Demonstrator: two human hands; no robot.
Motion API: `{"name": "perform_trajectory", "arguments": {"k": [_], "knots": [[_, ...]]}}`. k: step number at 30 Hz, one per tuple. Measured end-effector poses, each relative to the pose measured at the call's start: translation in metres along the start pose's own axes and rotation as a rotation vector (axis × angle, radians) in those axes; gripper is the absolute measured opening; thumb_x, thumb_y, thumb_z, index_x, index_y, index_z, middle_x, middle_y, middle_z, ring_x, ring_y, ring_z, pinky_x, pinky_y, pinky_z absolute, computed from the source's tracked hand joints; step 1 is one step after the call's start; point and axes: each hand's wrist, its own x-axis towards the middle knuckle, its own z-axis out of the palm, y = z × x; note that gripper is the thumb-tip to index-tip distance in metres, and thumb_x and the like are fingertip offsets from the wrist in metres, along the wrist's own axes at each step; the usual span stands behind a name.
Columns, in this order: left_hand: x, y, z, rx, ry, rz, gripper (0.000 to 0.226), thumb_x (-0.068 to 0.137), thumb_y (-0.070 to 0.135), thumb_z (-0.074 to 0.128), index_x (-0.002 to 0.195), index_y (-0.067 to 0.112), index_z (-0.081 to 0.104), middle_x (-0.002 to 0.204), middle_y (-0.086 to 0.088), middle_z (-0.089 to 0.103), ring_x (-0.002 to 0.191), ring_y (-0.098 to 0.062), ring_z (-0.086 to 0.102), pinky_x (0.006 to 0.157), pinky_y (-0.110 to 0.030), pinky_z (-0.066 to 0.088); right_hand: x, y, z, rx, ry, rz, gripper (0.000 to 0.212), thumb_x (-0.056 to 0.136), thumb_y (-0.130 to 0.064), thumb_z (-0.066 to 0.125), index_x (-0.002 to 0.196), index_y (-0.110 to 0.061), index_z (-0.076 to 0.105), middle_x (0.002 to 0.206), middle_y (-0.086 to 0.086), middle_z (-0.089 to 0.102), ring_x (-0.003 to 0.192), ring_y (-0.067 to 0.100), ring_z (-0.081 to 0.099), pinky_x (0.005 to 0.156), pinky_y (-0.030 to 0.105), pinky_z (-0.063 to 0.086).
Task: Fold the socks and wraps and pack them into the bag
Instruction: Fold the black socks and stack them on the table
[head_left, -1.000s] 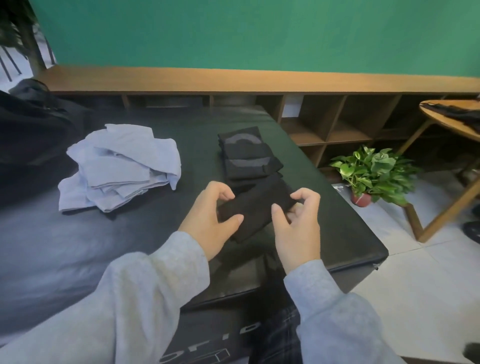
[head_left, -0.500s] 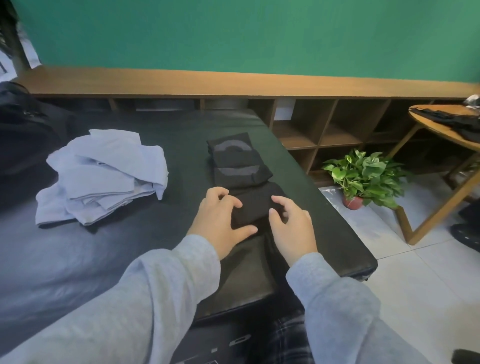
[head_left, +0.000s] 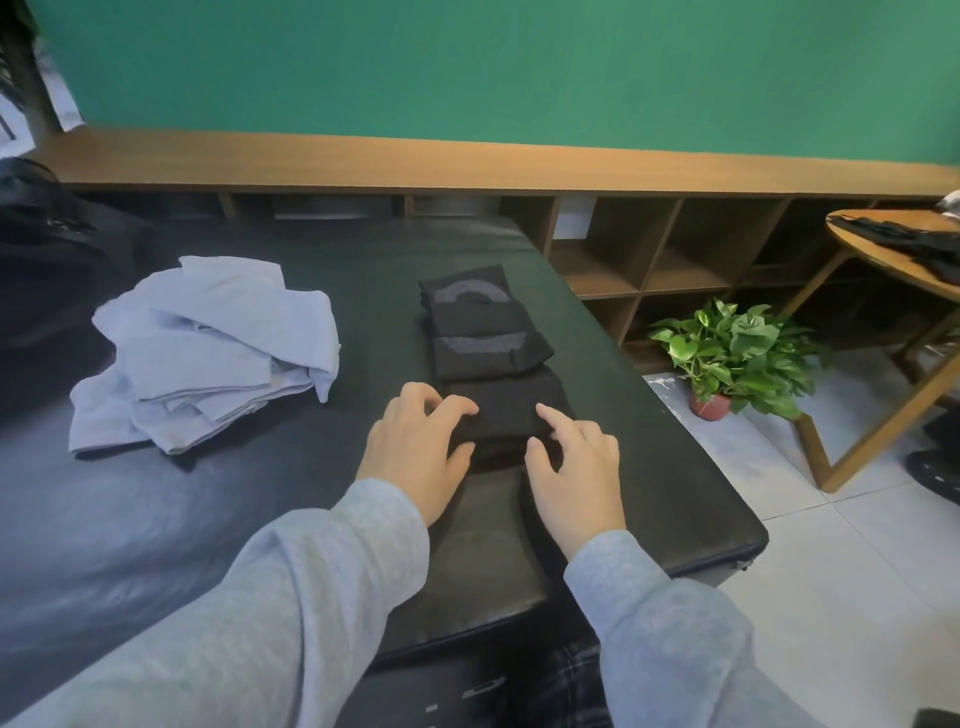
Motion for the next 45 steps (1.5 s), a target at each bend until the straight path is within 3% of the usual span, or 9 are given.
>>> {"name": "perform_trajectory", "arguments": {"k": [3,7,12,19,25,28,33,40,45], "knots": [[-0.003,-0.005,0.002,-0.262,-0.029,-0.039,0.046,0.091,0.037,0.053,0.135,0.036,0.038,0.141,0.004,0.022,0.131,-0.014,0.024,0.108,-0.029,0.025,0.0,0.0,0.002,-0.142,0.098,-0.031,0.038,0.091,-0.037,0.051,0.129,-0.034,0.05,0.111,-0.008,0.033,0.111,0.012,0.025,0.097,0.028,0.029],[0.003,-0.002,0.003,-0.627,-0.087,-0.177,0.061,0.097,0.037,0.039,0.148,0.032,0.006,0.153,0.018,-0.006,0.139,0.0,0.003,0.108,-0.022,0.008,0.007,0.0,0.001,-0.2,0.128,-0.087,0.038,0.087,-0.044,0.055,0.123,-0.033,0.052,0.141,-0.001,0.026,0.131,0.017,0.017,0.107,0.035,0.021],[0.023,0.006,0.005,-0.869,-0.02,-0.348,0.057,0.099,0.043,0.029,0.147,0.037,-0.001,0.153,0.023,-0.004,0.14,0.001,0.003,0.105,-0.022,0.007,0.019,0.004,0.003,-0.153,0.027,-0.184,0.049,0.09,-0.046,0.048,0.136,-0.039,0.034,0.154,-0.009,0.007,0.142,0.012,0.001,0.113,0.035,0.011],[0.056,0.013,0.012,-0.938,0.021,-0.454,0.051,0.099,0.046,0.023,0.148,0.037,0.012,0.153,0.022,0.013,0.14,-0.001,0.013,0.108,-0.023,0.009,0.031,0.008,0.006,-0.043,0.024,-0.076,0.042,0.095,-0.038,0.039,0.137,-0.035,0.039,0.153,-0.012,0.019,0.142,0.004,0.003,0.113,0.031,0.012],[0.063,0.031,0.028,-0.962,0.008,-0.418,0.052,0.098,0.045,0.025,0.148,0.036,0.012,0.152,0.023,0.014,0.139,0.0,0.015,0.104,-0.019,0.01,0.036,0.012,0.008,0.117,0.313,0.011,0.045,0.096,-0.031,0.032,0.14,-0.026,0.037,0.152,-0.009,0.025,0.141,0.007,0.012,0.113,0.029,0.012],[0.068,0.038,0.037,-0.951,0.012,-0.405,0.052,0.099,0.045,0.024,0.148,0.036,0.01,0.153,0.021,0.012,0.14,-0.001,0.014,0.105,-0.02,0.01,0.035,0.013,0.01,0.141,0.38,0.022,0.05,0.092,-0.031,0.029,0.141,-0.024,0.035,0.151,-0.01,0.026,0.142,0.005,0.012,0.117,0.034,0.013],[0.072,0.047,0.046,-0.922,0.023,-0.367,0.054,0.099,0.043,0.024,0.149,0.032,0.008,0.155,0.017,0.007,0.141,-0.002,0.009,0.111,-0.023,0.008,0.036,0.014,0.01,0.121,0.372,0.017,0.051,0.092,-0.029,0.03,0.142,-0.021,0.036,0.151,-0.009,0.028,0.142,0.005,0.011,0.118,0.04,0.013],[0.099,0.016,0.038,-0.941,0.238,-0.406,0.059,0.098,0.034,0.035,0.149,0.026,0.006,0.156,0.008,-0.006,0.142,-0.003,-0.002,0.111,-0.024,0.003,0.036,0.012,0.008,0.051,0.279,0.06,0.047,0.097,-0.022,0.038,0.144,-0.025,0.031,0.153,-0.01,0.022,0.142,0.005,0.006,0.118,0.038,0.009],[0.141,-0.027,0.031,-0.865,0.052,-0.431,0.073,0.09,0.049,0.047,0.148,0.036,0.004,0.157,0.009,0.0,0.143,-0.012,0.01,0.116,-0.041,0.012,0.036,0.01,0.007,0.037,0.211,0.103,0.047,0.096,-0.034,0.034,0.143,-0.036,0.027,0.154,-0.014,0.013,0.142,0.005,0.004,0.116,0.033,0.008]]}}
